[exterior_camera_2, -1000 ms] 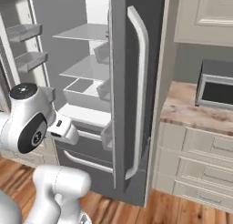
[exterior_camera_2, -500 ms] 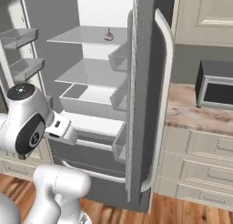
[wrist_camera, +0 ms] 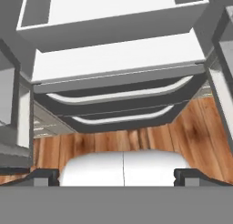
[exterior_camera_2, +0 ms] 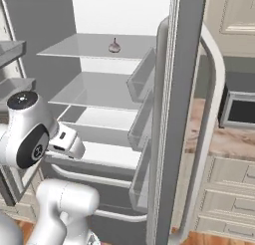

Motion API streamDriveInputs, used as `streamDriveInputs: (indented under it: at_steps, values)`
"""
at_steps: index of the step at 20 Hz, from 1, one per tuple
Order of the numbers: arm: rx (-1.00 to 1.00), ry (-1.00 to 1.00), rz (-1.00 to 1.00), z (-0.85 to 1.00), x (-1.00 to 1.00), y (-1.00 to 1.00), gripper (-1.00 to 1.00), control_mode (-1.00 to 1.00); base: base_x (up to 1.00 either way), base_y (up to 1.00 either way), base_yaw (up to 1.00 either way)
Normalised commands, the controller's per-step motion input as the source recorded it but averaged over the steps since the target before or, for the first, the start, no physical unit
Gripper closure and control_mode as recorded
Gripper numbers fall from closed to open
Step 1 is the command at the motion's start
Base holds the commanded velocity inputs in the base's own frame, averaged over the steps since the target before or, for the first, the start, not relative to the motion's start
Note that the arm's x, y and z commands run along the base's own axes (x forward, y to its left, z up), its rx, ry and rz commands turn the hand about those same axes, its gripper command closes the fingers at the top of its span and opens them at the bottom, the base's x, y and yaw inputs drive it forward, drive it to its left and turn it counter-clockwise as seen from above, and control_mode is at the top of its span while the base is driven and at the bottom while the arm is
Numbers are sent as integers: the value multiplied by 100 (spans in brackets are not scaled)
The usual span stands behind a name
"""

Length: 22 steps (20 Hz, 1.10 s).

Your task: Grab the garlic and lemon from the fridge, place them in the blender, close the lid, and turn on the blender to create a marinade.

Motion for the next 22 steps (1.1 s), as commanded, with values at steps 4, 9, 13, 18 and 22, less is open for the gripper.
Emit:
streamDriveInputs:
  at_steps: [4,9,13,18,22]
  values:
    - [0,0,0,0,0,0,-100,100,70,0,-12]
    - [0,0,0,0,0,0,-100,100,53,2,-9]
    - [0,-25,-4,75,15,0,-100,-100,5,0,-1]
    - [0,-42,-6,100,44,0,-100,-100,0,0,0]
    - [0,-31,-6,79,50,0,-100,-100,0,0,0]
